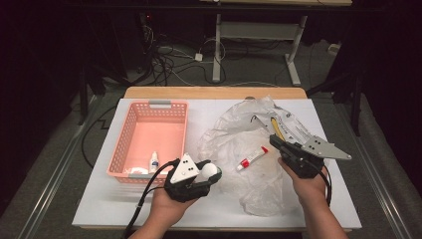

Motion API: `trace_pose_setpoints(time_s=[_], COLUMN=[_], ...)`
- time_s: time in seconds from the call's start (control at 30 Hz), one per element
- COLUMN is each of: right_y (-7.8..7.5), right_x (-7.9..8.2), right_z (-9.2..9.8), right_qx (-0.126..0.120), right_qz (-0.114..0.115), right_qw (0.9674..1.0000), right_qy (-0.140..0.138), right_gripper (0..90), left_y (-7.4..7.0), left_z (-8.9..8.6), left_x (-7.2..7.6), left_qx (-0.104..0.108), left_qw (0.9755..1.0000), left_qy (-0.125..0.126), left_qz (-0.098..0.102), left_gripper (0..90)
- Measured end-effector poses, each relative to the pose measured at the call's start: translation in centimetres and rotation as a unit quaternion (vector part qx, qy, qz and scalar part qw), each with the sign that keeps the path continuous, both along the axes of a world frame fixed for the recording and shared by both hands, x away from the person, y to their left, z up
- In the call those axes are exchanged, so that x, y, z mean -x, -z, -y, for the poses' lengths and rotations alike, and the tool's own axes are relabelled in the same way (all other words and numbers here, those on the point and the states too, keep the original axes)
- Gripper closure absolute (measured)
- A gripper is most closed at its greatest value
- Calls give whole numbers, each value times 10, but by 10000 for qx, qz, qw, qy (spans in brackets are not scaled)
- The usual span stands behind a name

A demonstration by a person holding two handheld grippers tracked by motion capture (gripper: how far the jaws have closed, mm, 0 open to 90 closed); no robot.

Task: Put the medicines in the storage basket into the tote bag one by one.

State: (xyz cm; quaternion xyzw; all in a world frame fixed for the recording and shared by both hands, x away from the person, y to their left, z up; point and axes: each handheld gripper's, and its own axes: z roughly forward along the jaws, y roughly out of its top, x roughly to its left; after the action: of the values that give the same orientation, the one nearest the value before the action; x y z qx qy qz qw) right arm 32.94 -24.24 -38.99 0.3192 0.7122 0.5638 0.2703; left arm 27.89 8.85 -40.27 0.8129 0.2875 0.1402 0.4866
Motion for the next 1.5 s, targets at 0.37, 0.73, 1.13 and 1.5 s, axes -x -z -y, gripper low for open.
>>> trace_pose_setpoints(time_s=[0.37,0.73,1.13,1.5], right_y=[1,3,1,1], right_x=[-2,-6,-8,-7], right_z=[-5,-4,0,1], right_qx=[-10,-54,-129,-131], right_qz=[-52,-65,-52,-52], right_qw=[10000,10000,9999,9999], right_qy=[-48,-46,20,5], right_gripper=[900,900,900,900], left_y=[-2,8,38,59], left_z=[41,85,125,145], left_x=[-23,-42,-70,-90], left_qx=[50,41,-8,-32], left_qw=[9999,9995,9994,9984], left_qy=[140,305,252,187], left_qz=[72,32,-233,-531], left_gripper=[484,484,483,483])
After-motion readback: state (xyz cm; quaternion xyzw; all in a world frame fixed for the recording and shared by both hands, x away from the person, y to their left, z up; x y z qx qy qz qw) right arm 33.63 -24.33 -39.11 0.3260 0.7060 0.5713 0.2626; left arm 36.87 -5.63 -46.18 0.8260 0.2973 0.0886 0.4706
